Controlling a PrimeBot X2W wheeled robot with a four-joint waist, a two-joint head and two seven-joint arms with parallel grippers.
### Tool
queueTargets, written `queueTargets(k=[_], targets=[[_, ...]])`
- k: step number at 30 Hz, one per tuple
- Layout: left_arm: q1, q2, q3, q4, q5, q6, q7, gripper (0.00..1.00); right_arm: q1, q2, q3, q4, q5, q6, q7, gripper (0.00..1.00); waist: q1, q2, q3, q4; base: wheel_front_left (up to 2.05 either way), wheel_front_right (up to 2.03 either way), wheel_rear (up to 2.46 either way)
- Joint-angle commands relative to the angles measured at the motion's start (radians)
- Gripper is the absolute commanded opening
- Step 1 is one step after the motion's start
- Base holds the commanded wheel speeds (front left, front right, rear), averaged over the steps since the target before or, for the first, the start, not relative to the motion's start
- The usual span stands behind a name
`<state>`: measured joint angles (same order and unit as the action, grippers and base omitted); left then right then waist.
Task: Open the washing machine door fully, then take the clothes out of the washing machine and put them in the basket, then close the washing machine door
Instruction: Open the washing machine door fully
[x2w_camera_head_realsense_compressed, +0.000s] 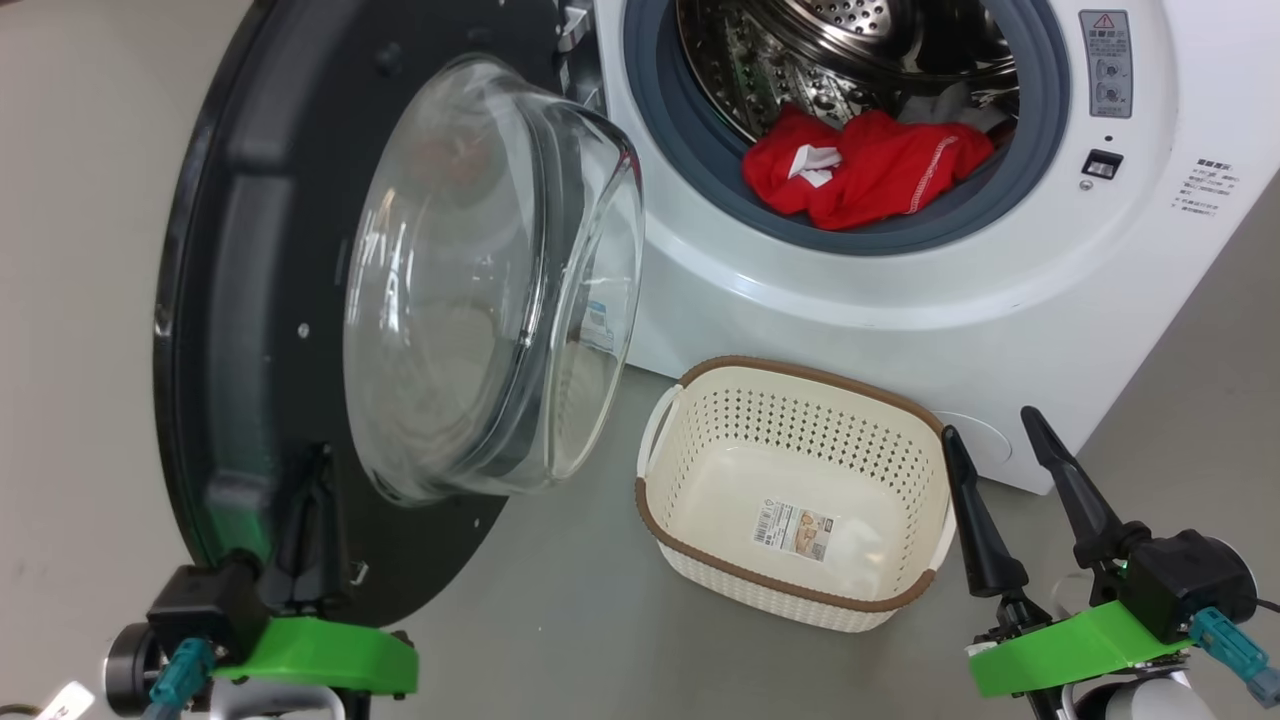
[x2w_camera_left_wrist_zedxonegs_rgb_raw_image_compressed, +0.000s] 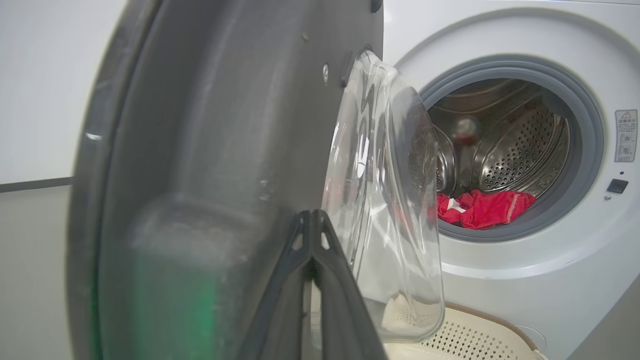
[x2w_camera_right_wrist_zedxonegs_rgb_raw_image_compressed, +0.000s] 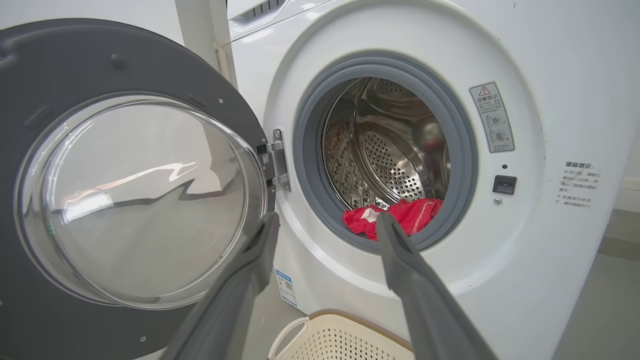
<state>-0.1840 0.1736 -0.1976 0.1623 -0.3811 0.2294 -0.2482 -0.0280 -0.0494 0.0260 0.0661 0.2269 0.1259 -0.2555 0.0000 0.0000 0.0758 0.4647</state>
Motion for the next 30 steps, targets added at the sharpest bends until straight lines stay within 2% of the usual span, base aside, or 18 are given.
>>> queueTargets(k=[1,19,30], targets=[[-0.022,0.029,0.06,-0.007,-0.01,0.019,-0.009,0.0,-0.02,-0.001,0.029,-0.022,-0.009,0.005,-0.006,1.0,0.0,0.0,0.0,0.001,0.0,0.0,0.0],[-0.082,-0.004,0.179,0.065,0.025,-0.011,-0.013,0.0,-0.02,-0.001,0.041,-0.02,-0.032,0.005,-0.006,1.0,0.0,0.0,0.02,0.01,0.0,0.0,0.0],[-0.144,-0.017,0.273,0.123,0.064,-0.051,-0.013,0.0,-0.033,-0.001,0.055,-0.016,-0.049,0.005,-0.006,1.0,0.0,0.0,0.039,0.006,0.0,0.0,0.0]])
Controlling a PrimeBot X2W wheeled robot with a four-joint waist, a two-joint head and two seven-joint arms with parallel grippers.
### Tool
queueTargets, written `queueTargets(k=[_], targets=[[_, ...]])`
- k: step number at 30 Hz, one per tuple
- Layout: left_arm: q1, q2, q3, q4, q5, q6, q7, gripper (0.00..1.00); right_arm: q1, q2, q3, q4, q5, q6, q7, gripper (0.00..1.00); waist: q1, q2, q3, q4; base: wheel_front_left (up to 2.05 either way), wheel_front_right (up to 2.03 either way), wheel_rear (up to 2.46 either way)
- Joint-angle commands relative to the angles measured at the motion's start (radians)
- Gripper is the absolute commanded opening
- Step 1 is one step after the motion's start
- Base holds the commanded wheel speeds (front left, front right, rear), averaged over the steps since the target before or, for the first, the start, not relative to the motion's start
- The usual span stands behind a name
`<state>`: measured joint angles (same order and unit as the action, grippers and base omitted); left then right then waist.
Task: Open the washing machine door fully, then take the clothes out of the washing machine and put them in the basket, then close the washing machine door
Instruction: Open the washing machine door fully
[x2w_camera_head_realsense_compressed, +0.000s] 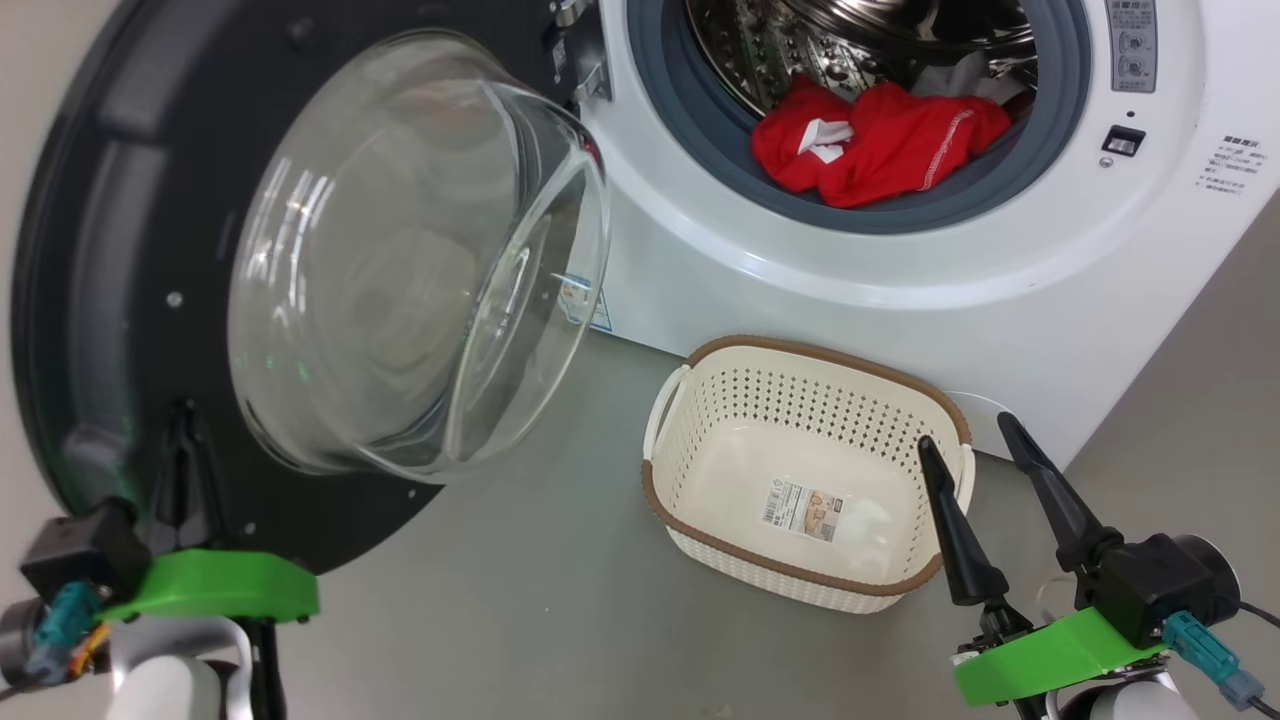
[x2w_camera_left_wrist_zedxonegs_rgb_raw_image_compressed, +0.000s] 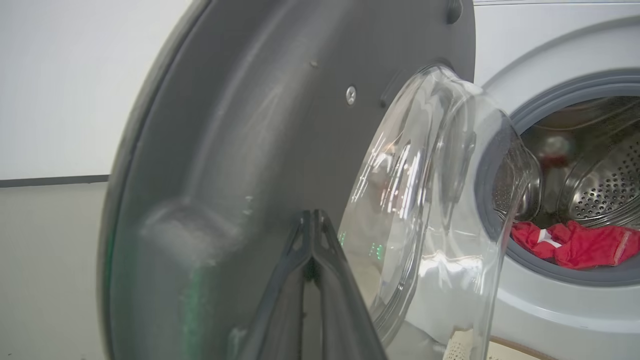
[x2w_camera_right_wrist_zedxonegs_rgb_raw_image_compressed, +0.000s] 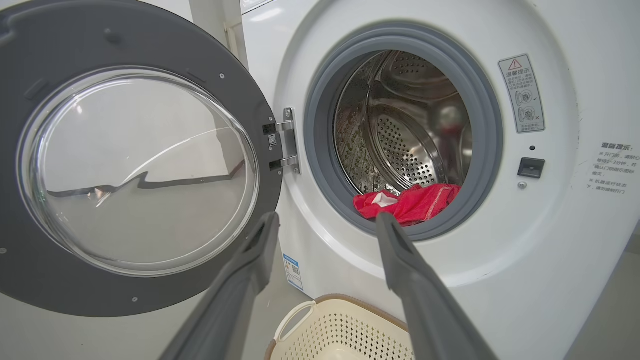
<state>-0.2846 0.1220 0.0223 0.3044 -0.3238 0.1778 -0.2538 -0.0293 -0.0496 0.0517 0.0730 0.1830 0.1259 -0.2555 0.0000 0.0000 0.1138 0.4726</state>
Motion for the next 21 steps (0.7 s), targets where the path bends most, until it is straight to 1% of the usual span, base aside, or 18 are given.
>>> queueTargets(k=[1,11,21], targets=[[-0.05,0.034,0.062,-0.01,0.01,-0.003,-0.008,0.0,-0.033,-0.001,0.029,-0.022,-0.006,0.005,-0.006,1.0,0.0,0.0,0.003,-0.003,0.0,0.0,0.0],[-0.092,0.017,0.137,0.06,0.045,-0.033,-0.008,0.0,-0.037,-0.001,0.027,-0.019,-0.013,0.005,-0.006,1.0,0.0,0.0,0.006,-0.015,0.0,0.0,0.0],[-0.133,0.024,0.203,0.137,0.071,-0.06,-0.008,0.0,-0.044,-0.001,0.03,-0.02,-0.013,0.005,-0.005,1.0,0.0,0.0,0.009,-0.023,0.0,0.0,0.0]])
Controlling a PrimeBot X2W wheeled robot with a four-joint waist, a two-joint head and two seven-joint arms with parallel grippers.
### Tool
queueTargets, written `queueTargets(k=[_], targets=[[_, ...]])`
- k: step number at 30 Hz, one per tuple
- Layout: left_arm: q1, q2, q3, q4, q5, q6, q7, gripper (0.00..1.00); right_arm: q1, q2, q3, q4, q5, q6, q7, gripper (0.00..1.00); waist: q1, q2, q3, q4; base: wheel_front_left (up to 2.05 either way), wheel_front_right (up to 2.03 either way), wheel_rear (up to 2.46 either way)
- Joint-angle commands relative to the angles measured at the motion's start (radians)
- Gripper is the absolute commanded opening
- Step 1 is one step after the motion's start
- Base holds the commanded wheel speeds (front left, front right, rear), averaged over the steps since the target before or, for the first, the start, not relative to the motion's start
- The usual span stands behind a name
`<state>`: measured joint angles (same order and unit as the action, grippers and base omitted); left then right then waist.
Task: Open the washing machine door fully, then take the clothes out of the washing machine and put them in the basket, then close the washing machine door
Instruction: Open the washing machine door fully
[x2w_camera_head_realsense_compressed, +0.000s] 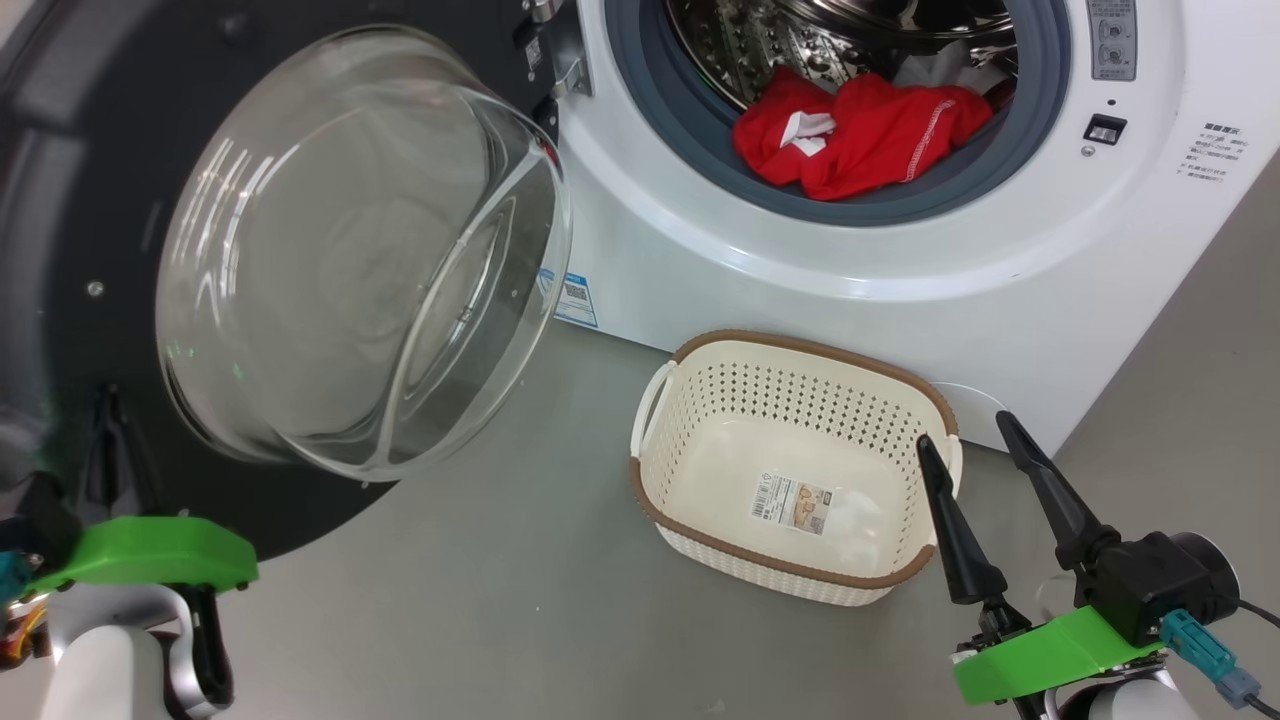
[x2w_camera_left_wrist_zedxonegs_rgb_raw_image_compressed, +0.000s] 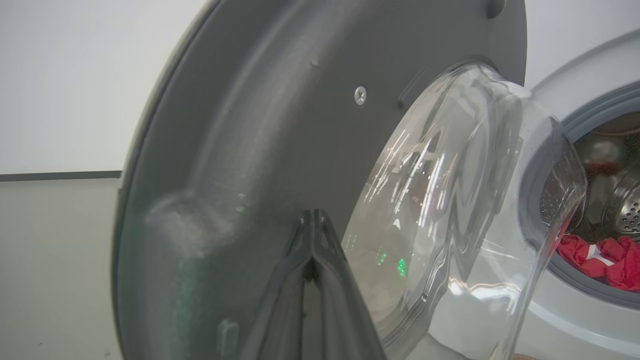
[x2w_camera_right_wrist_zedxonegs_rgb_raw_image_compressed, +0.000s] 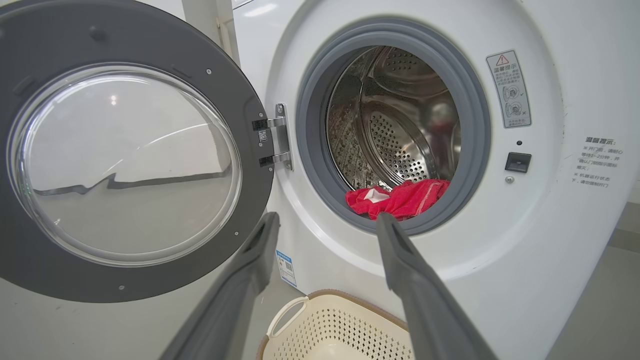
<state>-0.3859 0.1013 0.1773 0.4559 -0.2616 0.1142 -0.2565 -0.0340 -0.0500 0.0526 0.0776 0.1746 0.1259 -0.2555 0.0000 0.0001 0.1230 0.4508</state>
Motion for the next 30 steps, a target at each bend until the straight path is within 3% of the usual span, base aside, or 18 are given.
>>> queueTargets(k=[1,12,23,30], targets=[[-0.033,0.045,0.054,-0.01,0.012,0.002,-0.005,0.0,-0.039,0.0,0.03,-0.024,-0.004,0.005,-0.005,1.0,0.0,-0.0001,0.0,-0.002,0.0,0.0,0.0],[-0.025,0.022,0.098,-0.016,0.045,-0.013,-0.005,0.0,-0.041,0.0,0.027,-0.017,0.008,0.005,-0.005,1.0,0.0,-0.0001,-0.002,-0.011,0.0,0.0,0.0],[-0.074,0.055,0.144,0.039,0.058,-0.034,-0.005,0.0,-0.054,0.0,0.035,-0.012,0.005,0.005,-0.005,1.0,0.0,-0.0001,0.002,-0.029,0.0,0.0,0.0],[-0.079,0.037,0.174,0.033,0.049,-0.06,-0.005,0.0,-0.053,0.0,0.028,-0.008,0.01,0.005,-0.006,1.0,0.0,-0.0001,-0.001,-0.037,0.0,0.0,0.0]])
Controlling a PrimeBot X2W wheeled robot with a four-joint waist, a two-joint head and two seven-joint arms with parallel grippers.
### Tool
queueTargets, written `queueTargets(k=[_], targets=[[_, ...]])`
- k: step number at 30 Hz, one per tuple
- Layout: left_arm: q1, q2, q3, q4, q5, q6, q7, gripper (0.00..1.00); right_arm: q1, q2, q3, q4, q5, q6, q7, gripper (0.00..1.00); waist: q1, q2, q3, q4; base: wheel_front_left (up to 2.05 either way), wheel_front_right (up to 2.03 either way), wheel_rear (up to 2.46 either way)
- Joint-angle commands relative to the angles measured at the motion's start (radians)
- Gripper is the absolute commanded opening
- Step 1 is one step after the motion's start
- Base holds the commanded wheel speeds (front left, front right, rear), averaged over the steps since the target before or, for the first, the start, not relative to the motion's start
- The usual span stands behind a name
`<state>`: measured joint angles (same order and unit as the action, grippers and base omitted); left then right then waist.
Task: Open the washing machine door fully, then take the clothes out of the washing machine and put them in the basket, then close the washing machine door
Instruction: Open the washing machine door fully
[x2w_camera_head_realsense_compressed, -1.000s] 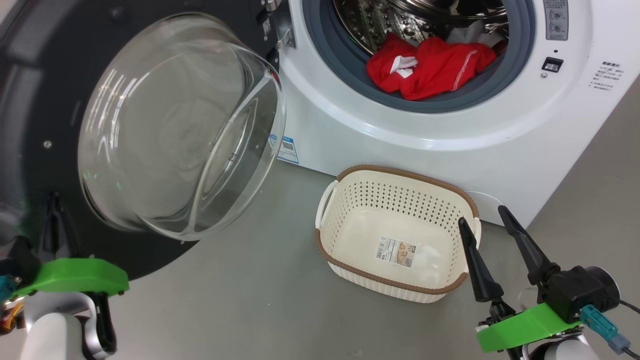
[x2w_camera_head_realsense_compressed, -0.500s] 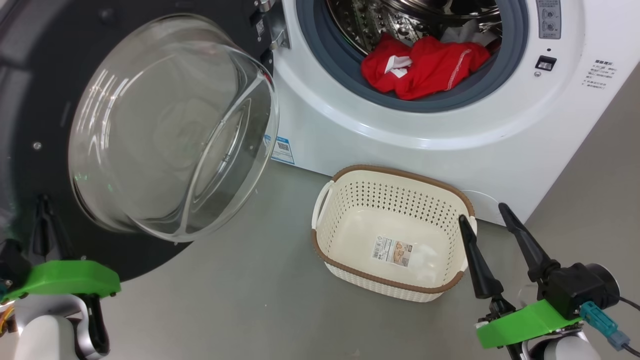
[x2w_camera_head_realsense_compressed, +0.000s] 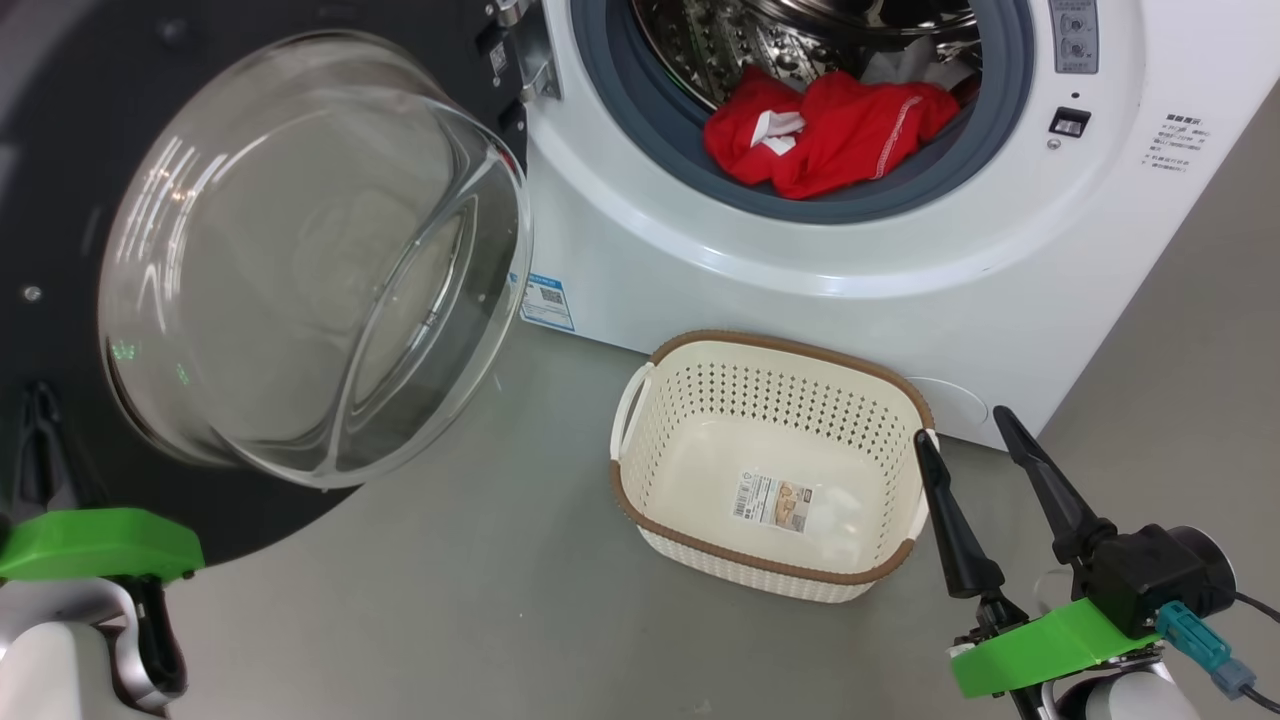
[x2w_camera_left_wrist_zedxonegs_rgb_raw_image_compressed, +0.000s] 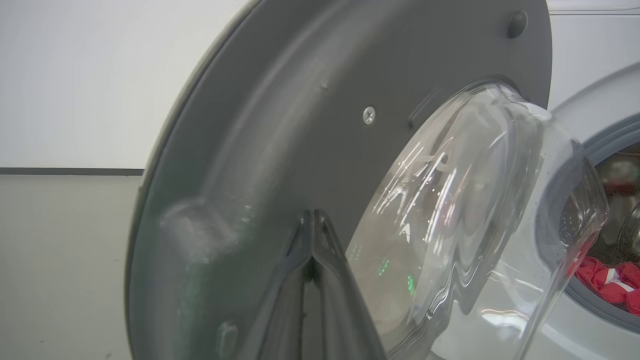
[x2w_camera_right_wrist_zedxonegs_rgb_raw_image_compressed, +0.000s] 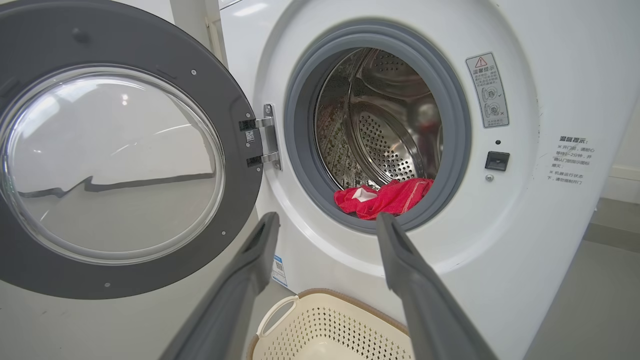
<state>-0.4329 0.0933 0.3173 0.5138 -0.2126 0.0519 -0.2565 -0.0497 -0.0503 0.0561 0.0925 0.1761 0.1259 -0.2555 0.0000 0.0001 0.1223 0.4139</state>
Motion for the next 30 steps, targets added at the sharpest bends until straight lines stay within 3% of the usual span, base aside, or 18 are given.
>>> queueTargets(k=[1,2,3,4,5,6,16,23,30], targets=[[-0.031,0.038,0.04,-0.03,-0.006,-0.005,-0.005,0.0,-0.036,0.0,0.024,-0.022,0.01,0.005,-0.006,1.0,0.0,-0.0001,-0.003,0.0,0.0,0.0,0.0],[-0.024,0.026,0.042,-0.045,-0.007,-0.017,-0.005,0.0,-0.035,0.0,0.023,-0.02,0.013,0.005,-0.006,1.0,0.0,-0.0001,-0.008,0.0,0.0,0.0,0.0],[-0.019,0.019,0.042,-0.056,-0.007,-0.023,-0.005,0.18,-0.034,0.0,0.022,-0.019,0.015,0.005,-0.006,1.0,0.0,-0.0001,-0.011,0.0,0.0,0.0,0.0],[-0.012,0.011,0.04,-0.067,-0.006,-0.029,-0.005,0.45,-0.033,0.0,0.021,-0.018,0.017,0.005,-0.006,1.0,0.0,-0.0001,-0.014,0.001,0.0,0.0,0.0],[-0.005,0.003,0.037,-0.079,-0.004,-0.033,-0.005,0.9,-0.032,0.0,0.02,-0.017,0.019,0.005,-0.006,1.0,0.0,-0.0001,-0.018,0.002,0.0,0.0,0.0],[0.004,-0.004,0.032,-0.093,-0.001,-0.037,-0.005,1.0,-0.03,0.0,0.02,-0.016,0.021,0.005,-0.006,1.0,0.0,-0.0001,-0.02,0.002,0.0,0.0,0.0],[0.084,-0.042,-0.05,-0.31,-0.015,-0.047,-0.005,1.0,-0.027,0.0,-0.002,-0.018,0.038,0.005,-0.006,1.0,0.0,-0.0001,-0.042,-0.018,0.0,0.0,0.0],[0.143,-0.043,-0.193,-0.479,-0.097,-0.041,-0.005,1.0,-0.036,0.0,-0.056,-0.023,0.039,0.005,-0.006,1.0,0.0,-0.0001,-0.046,-0.059,0.0,0.0,0.0],[0.172,-0.043,-0.287,-0.524,-0.067,-0.057,-0.005,1.0,-0.055,0.0,-0.113,-0.036,0.062,0.005,-0.006,1.0,0.0,-0.0001,-0.028,-0.121,0.0,0.0,0.0]])
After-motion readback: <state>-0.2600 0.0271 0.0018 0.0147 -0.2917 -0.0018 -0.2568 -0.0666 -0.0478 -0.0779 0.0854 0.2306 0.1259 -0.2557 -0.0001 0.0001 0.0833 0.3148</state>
